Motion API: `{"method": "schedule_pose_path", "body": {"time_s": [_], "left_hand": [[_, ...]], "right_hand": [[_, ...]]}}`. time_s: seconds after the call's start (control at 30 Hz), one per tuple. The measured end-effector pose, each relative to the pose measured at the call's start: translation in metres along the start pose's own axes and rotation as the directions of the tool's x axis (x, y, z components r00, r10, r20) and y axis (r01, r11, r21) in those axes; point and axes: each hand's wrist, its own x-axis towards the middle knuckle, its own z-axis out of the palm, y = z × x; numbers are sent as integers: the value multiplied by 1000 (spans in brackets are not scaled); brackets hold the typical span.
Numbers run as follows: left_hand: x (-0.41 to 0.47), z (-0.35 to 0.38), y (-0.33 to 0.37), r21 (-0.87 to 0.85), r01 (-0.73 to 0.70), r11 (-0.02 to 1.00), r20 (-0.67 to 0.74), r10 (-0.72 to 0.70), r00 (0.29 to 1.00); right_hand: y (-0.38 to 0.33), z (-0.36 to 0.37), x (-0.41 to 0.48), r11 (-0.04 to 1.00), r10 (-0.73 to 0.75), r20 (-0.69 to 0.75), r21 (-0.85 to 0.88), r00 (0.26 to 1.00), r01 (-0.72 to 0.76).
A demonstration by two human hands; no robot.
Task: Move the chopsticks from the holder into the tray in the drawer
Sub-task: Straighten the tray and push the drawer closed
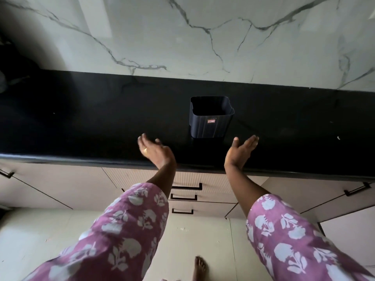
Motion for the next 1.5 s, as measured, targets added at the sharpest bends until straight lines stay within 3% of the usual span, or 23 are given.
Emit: {"method": "schedule_pose_path", "body": {"time_s": [0.07,0.17,0.23,0.33,0.47,0.8,1.4,1.5], "left_hand": [[6,20,17,11,-68,998,233,63,970],[7,47,38,38,25,999,539,-42,841],[8,61,48,84,56,995,631,-96,770],[8,78,58,100,83,992,680,-129,722],[8,94,61,80,106,991,688,-132,713],[34,93,63,-4,101,995,601,-78,795],[54,55,53,20,54,998,497,-57,866],[59,51,69,65,47,997,384,-69,921]], "right_hand": [[-15,6,17,999,-10,69,53,998,7],[-29,15,37,987,18,124,155,992,-38],[-35,21,46,974,56,144,208,988,-85],[-43,27,59,959,114,189,236,975,-158],[-49,33,66,961,131,247,205,960,-184],[-75,55,46,971,157,145,161,977,-179],[-94,67,13,987,131,287,49,949,-151],[-100,63,13,988,126,291,45,948,-145]]}}
